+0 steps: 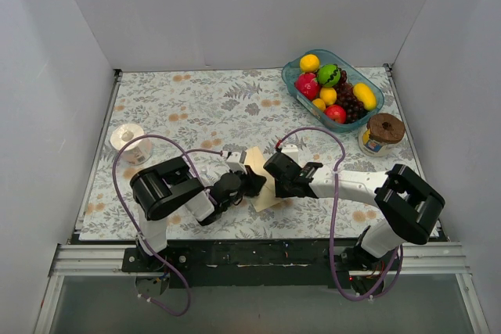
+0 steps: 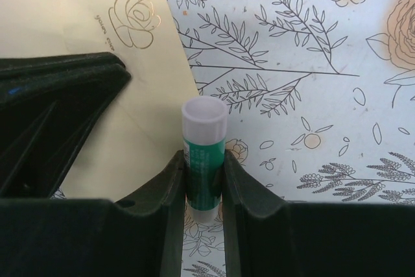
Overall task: Place the letter into the envelope and seal it
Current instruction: Press the envelope flap on the envelope.
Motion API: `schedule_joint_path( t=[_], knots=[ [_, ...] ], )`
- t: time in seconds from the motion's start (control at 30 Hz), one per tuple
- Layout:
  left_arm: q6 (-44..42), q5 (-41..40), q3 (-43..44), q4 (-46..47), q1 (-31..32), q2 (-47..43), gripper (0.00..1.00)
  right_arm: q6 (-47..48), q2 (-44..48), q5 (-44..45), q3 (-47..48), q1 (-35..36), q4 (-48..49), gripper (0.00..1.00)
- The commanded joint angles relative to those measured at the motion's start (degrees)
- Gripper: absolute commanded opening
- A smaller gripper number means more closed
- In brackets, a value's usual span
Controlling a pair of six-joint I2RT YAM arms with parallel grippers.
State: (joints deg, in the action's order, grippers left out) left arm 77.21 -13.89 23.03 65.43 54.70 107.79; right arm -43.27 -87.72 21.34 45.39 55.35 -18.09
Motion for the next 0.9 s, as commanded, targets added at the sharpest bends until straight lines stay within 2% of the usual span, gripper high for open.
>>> schedule_joint_path(
  t=[0.0,0.27,0.43,0.67,0.87],
  knots=[
    [-1.36,0.09,0.17,-12.69,-4.41,2.25,0.00,-1.21,-3.51,-3.06,-4.08,0.37,-2.48,0.01],
    [-3.91,1.58,2.37,-13.93,-7.06,2.95,0.00,-1.21,-3.60,-3.24,-4.34,0.37,-2.48,0.01],
    [-2.15,4.66,1.94,-12.88,-6.97,4.36,0.00,-1.21,-2.55,-2.45,-3.90,0.37,-2.83,0.01],
    [2.33,3.78,-0.52,-12.34,-4.43,5.24,0.00,0.63,7.72,0.89,0.93,0.37,-5.56,0.01],
    [6.45,2.03,-0.17,-14.18,-0.56,5.68,0.00,3.19,6.35,0.54,4.62,0.37,-5.12,0.01]
  ],
)
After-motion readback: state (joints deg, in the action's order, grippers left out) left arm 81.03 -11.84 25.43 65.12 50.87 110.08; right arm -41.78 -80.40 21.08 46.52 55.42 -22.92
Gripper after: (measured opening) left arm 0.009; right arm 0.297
